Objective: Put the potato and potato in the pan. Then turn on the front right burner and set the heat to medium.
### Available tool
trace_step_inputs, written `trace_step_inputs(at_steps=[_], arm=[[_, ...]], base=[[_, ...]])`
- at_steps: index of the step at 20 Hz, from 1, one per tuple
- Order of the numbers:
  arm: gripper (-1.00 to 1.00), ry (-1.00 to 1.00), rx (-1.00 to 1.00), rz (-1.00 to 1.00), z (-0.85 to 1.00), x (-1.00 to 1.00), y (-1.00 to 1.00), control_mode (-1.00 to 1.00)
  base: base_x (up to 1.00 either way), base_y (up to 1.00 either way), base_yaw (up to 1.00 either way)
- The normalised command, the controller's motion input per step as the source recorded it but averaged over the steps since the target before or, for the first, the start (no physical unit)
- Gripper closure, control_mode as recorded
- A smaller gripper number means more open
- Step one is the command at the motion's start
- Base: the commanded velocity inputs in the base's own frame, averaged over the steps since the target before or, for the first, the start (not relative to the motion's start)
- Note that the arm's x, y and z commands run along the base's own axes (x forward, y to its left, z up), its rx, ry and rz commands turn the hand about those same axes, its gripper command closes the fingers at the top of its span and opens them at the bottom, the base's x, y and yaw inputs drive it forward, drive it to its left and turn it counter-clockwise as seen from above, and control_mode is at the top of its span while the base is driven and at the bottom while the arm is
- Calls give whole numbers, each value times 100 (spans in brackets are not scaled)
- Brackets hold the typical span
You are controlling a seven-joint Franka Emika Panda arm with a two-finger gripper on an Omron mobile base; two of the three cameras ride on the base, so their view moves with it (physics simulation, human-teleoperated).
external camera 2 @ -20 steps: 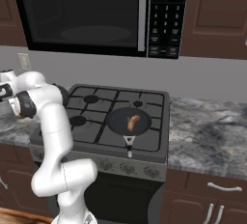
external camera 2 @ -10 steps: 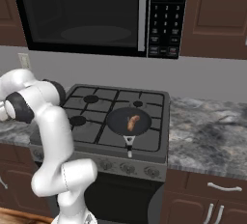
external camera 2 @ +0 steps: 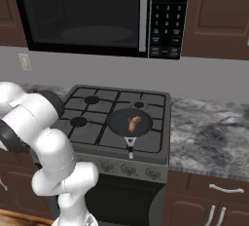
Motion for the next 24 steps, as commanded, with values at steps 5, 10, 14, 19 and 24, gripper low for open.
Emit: trace_step_inputs(at_steps=[5,10,14,19,24], arm=[[100,4,2,32,31,22,-68,-100],[100,14,0,33,18,23,-81,-100],[100,22,-4,22,31,9,-74,-100],[100,34,-14,16,23,1,-70,-100],[100,15,-13,6,1,0,-65,-100]], base=[[0,0,0],[0,0,0],[0,0,0],[0,0,0],[0,0,0]])
